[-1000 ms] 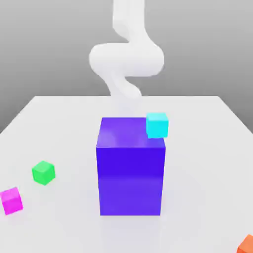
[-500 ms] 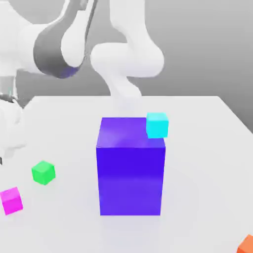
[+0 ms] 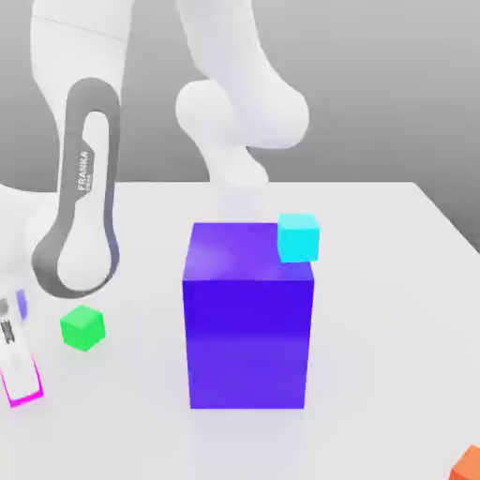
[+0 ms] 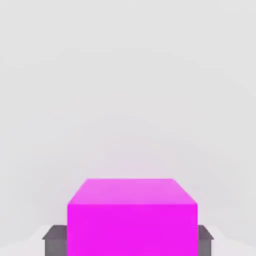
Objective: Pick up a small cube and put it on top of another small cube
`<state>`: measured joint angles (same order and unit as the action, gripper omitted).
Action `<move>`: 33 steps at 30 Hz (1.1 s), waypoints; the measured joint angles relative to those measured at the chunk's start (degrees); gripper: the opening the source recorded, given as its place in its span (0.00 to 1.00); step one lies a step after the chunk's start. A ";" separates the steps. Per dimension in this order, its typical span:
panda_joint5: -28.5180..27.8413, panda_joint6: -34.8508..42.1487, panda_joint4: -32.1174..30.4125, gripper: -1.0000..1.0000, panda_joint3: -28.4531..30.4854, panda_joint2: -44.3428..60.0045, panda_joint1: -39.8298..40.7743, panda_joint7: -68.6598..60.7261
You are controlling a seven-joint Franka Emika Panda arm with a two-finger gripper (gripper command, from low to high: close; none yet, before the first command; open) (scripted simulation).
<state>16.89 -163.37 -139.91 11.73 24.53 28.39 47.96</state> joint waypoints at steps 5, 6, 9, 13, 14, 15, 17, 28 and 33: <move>-2.76 3.33 -1.06 0.00 2.56 -4.38 -1.92 2.10; -4.16 4.82 -1.53 0.00 3.47 -6.39 -2.54 3.15; -9.25 7.22 -5.02 0.00 6.80 -12.63 -3.98 7.25; -17.36 8.29 -11.83 0.00 10.07 -21.19 -2.97 13.98; -19.29 8.52 -13.57 0.00 10.30 -23.32 -2.40 15.62; -21.04 8.78 -15.30 0.00 10.59 -25.43 -1.67 17.12; -23.89 9.25 -18.78 0.00 10.53 -29.54 -0.05 19.65; -12.75 -3.29 -24.86 0.00 9.84 -22.49 -0.90 12.93; -11.16 -4.35 -24.82 1.00 8.72 -21.30 -0.18 11.82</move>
<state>5.73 -167.72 -164.73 20.45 3.23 28.21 59.78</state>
